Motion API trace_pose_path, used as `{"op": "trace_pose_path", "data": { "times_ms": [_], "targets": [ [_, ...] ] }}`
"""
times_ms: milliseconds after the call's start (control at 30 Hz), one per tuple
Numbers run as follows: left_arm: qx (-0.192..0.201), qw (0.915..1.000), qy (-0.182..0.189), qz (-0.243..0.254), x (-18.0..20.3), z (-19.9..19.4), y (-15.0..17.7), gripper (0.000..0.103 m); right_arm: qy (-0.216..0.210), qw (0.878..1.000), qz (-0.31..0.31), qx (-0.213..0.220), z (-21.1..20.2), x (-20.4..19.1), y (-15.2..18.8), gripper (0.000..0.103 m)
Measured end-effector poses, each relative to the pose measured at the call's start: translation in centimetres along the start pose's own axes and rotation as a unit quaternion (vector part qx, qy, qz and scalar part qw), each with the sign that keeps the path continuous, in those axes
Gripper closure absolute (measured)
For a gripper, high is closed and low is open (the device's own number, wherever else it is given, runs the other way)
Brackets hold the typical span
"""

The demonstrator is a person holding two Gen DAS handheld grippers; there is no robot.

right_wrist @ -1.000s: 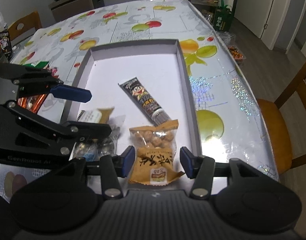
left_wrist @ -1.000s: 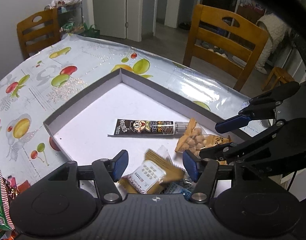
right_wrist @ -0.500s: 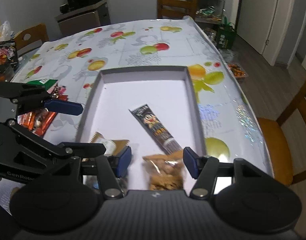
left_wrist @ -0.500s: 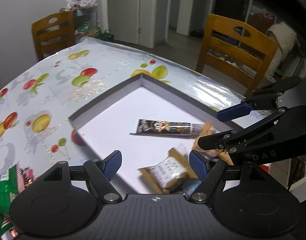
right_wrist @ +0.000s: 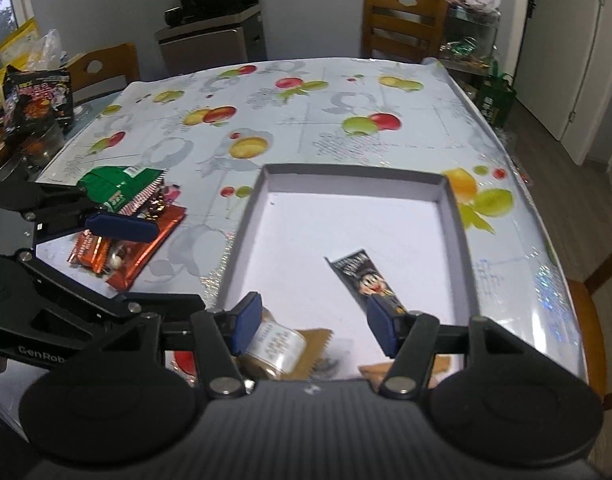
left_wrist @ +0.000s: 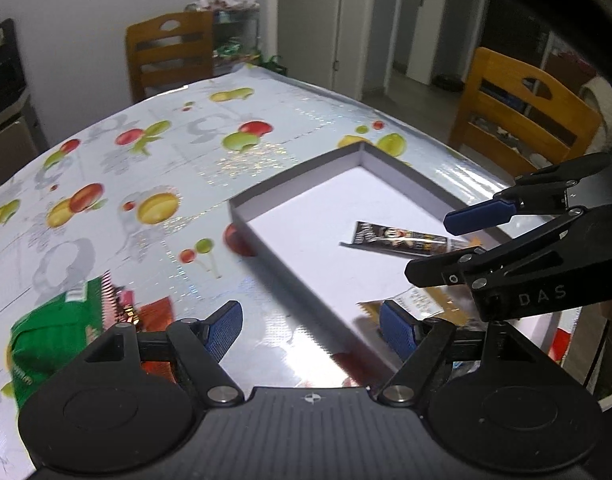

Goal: Organize snacks
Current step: 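Open both tools and move them back to the snack pile, then grasp the red-orange stick snack with the right tool while the left tool grasps the orange candy packet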

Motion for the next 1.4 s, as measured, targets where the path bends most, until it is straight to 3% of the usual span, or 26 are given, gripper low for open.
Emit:
{"op": "trace_pose_path", "data": {
  "times_ms": [767,1100,1400],
  "targets": [
    [-0.006,0.996,-0.045,-0.077,-7.9,-2.4,4.8,0.026,-0.038,0.998,-0.053,-0.003,2.3,-6.7,-3.3,0.044],
    [-0.023,0.9967,-0.05,-0.059,-12.2,-1.8,7.1,0.026,-0.041,0.998,-0.052,-0.018,3.6,-9.3,-3.4,0.044],
    [-0.028,0.999,-0.03,-0.016,-13.1,-0.8,7.5,0.026,-0.033,0.999,-0.024,-0.024,4.8,-11.1,-4.0,0.041]
  ]
}}
Point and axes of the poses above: each gripper's, at about its wrist camera, not at the fingertips, and z roughly the way its jaws point, x to its right, y to its underside, the point moved 6 cm from there along z, roughly the way its jaws point, and after that the axes turned 14 degrees about -x, right-handed, at the moved point
